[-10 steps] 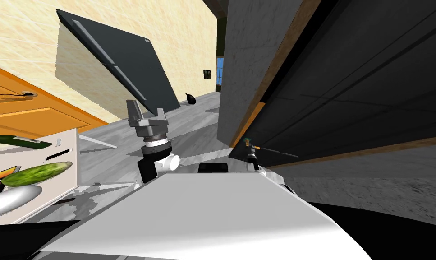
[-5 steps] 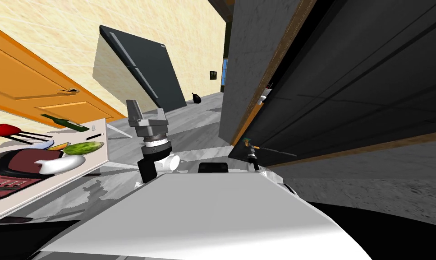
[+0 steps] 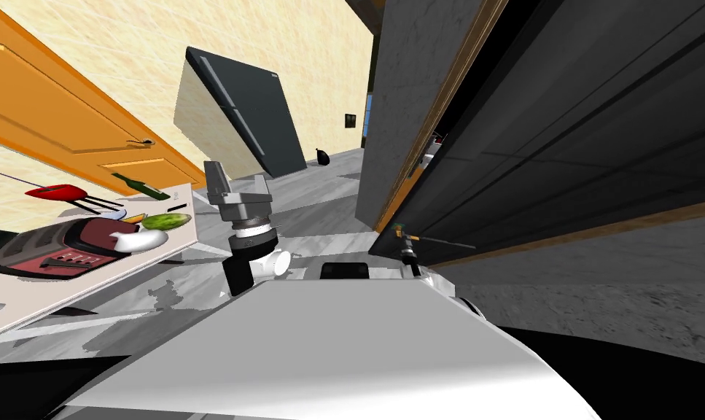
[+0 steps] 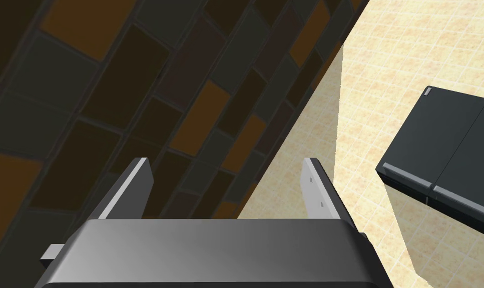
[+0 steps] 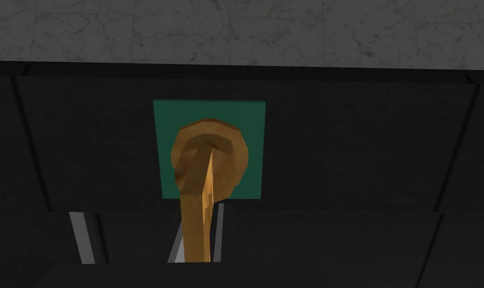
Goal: Pull the door open
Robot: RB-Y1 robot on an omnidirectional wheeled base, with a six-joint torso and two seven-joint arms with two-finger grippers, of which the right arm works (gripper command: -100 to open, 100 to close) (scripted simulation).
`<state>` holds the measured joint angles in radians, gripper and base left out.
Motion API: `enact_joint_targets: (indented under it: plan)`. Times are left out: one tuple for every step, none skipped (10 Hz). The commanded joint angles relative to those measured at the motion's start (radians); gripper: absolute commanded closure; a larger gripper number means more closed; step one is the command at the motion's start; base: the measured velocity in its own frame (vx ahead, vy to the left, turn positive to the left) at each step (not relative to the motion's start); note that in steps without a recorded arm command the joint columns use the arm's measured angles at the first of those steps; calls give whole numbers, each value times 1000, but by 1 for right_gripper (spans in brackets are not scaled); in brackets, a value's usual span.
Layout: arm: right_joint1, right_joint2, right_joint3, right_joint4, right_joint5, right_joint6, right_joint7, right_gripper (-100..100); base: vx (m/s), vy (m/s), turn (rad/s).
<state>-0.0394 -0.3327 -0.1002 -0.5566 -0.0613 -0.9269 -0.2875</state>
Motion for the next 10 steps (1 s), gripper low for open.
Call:
enact_joint_targets:
  plan:
    - [12, -9, 16, 4, 12, -20, -20, 100, -208, -50, 71]
    - [21, -16, 26, 0, 18, -30, -32, 100, -189, -60, 95]
    - [29, -23, 35, -3, 25, -40, -44, 100, -233, -45, 84]
    - [41, -32, 49, -9, 35, -53, -61, 100, -250, -28, 90]
    - [48, -38, 57, -12, 40, -61, -70, 100, -241, -59, 89]
    - [55, -44, 65, -15, 46, -70, -81, 100, -218, -54, 75]
    - [55, -40, 60, -23, 43, -56, -73, 100, -95, -16, 15]
    - [73, -49, 72, -19, 51, -81, -89, 100, -128, -46, 117]
    - [82, -57, 77, -17, 55, -97, -98, 100, -213, -70, 180]
    - [87, -61, 80, -16, 57, -107, -103, 100, -193, -54, 94]
